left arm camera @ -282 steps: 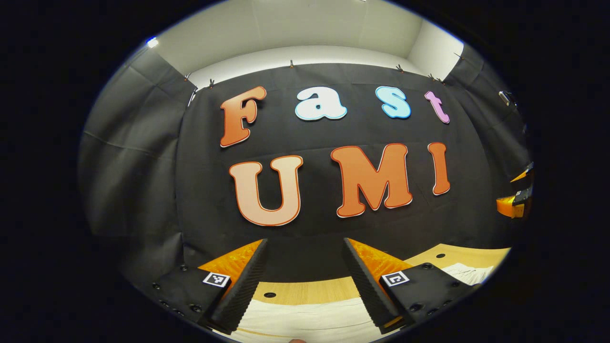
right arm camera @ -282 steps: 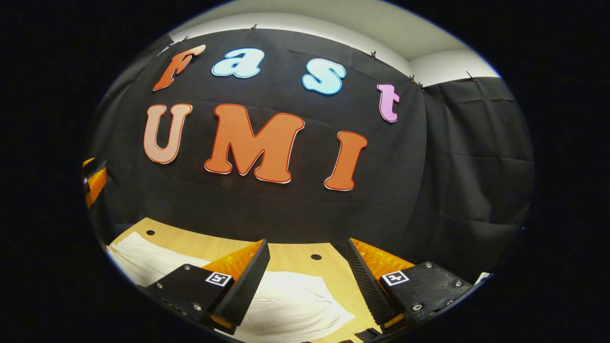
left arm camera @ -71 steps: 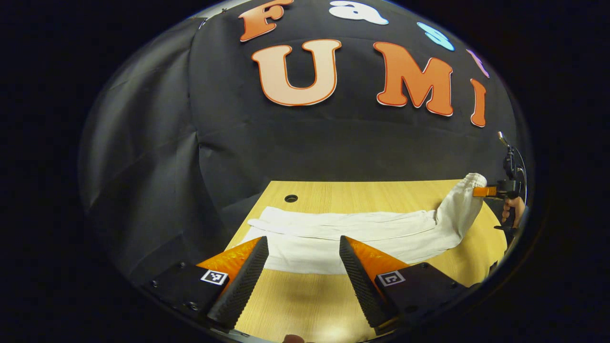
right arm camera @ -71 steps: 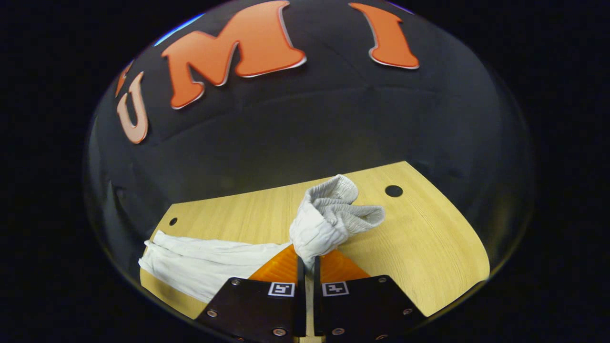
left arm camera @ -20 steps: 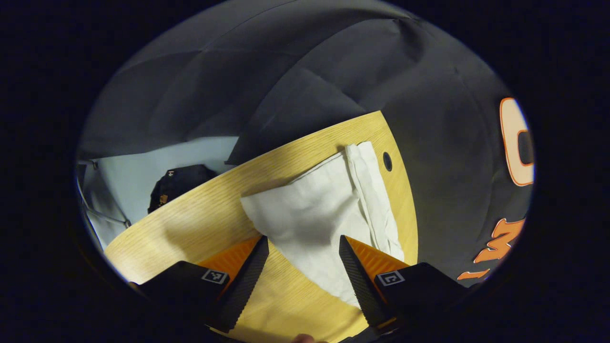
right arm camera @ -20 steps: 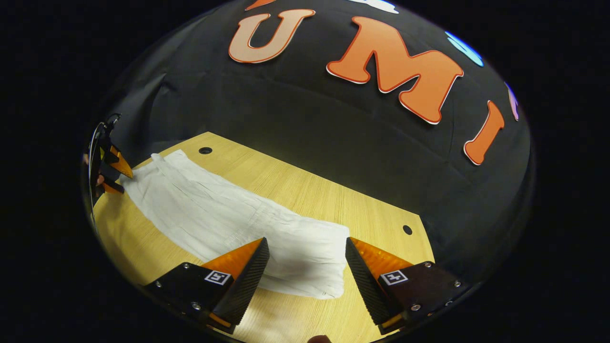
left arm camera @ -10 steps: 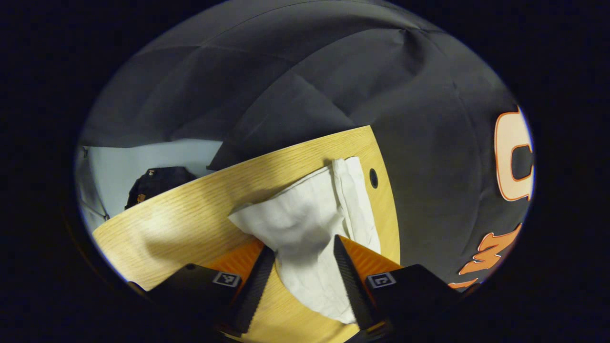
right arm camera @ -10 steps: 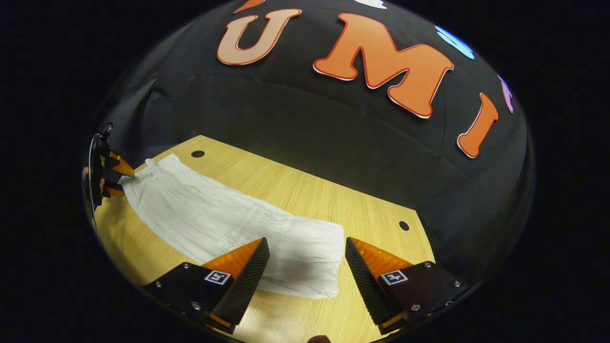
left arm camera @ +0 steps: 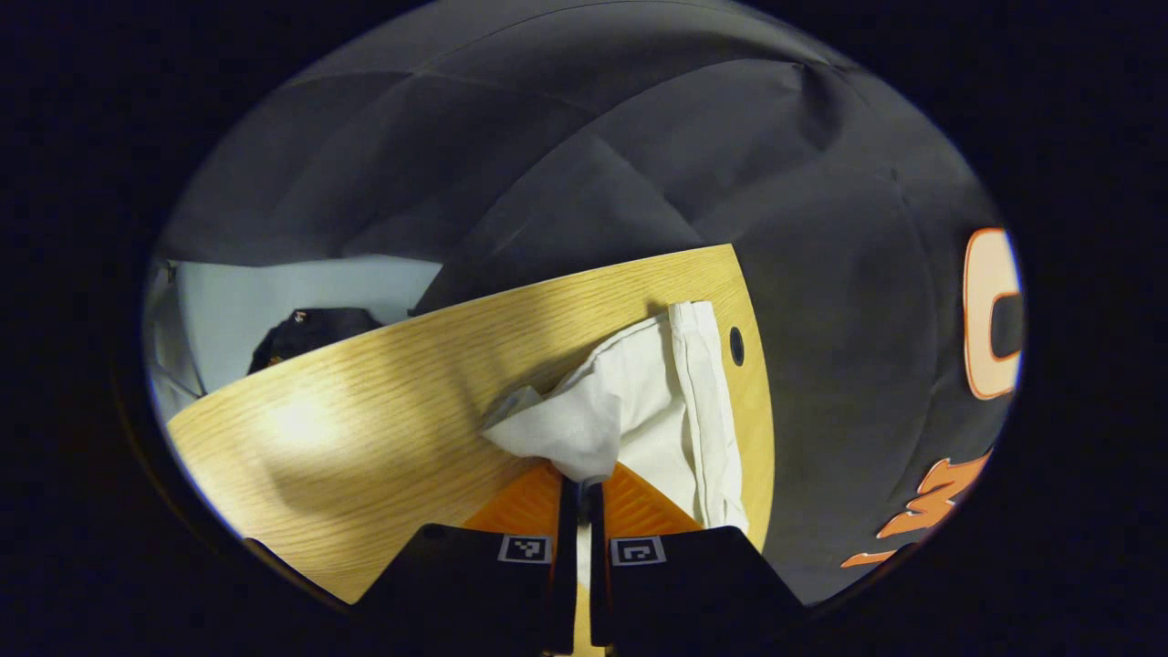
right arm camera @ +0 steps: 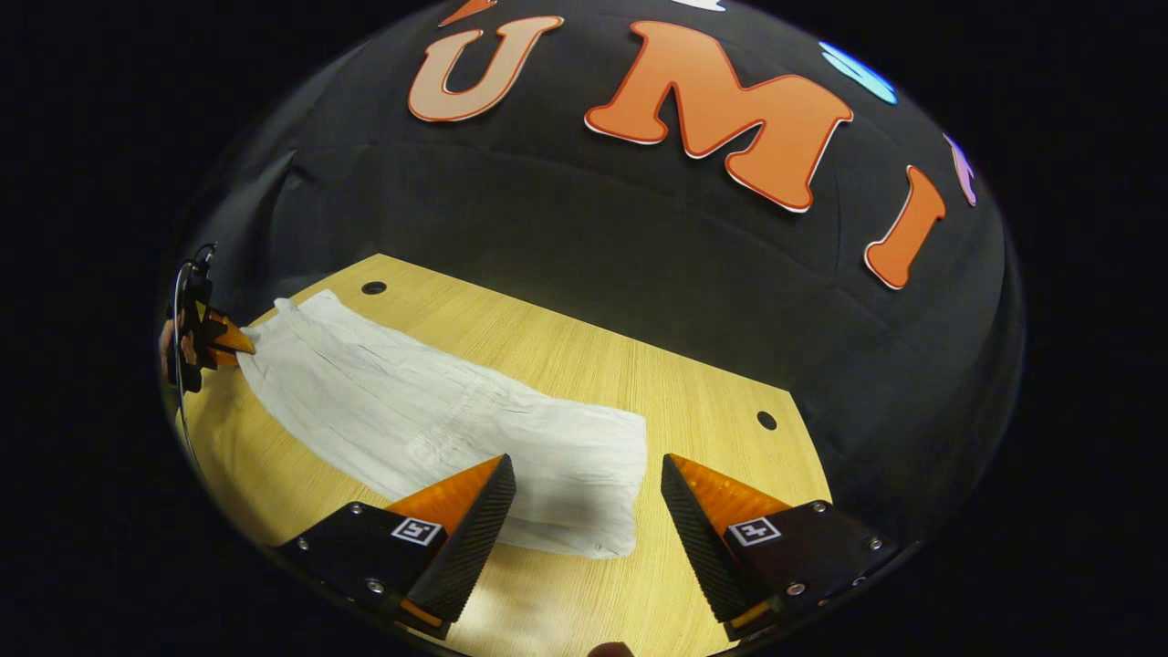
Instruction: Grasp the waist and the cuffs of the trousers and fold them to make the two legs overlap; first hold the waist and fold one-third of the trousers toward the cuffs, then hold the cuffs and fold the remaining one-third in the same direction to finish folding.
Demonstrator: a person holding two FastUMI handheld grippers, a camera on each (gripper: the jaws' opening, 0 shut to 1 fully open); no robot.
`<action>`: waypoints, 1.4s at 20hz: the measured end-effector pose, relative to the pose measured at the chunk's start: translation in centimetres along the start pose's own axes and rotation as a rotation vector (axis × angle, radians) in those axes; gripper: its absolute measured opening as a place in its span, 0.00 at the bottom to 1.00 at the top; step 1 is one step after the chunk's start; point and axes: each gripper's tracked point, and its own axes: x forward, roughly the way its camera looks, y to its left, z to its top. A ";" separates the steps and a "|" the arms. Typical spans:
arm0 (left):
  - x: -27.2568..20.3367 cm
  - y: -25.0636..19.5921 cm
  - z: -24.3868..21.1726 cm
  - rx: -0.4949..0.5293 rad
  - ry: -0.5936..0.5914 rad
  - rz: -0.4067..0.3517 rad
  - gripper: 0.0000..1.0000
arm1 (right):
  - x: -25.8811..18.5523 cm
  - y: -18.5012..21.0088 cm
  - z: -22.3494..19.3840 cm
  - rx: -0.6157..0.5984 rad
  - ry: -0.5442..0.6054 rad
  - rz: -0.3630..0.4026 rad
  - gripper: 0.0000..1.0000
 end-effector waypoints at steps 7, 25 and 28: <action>-2.5 -3.9 -0.7 0.192 -0.070 0.038 0.08 | -0.6 -2.5 -0.4 0.034 -0.015 0.001 0.98; -11.8 -21.4 -8.7 0.536 -0.156 -0.208 0.08 | -1.0 -4.1 -1.1 0.083 -0.058 0.031 0.98; -12.2 -24.9 -11.4 0.594 -0.148 -0.246 0.08 | -1.2 -4.3 -1.4 0.092 -0.063 0.028 0.98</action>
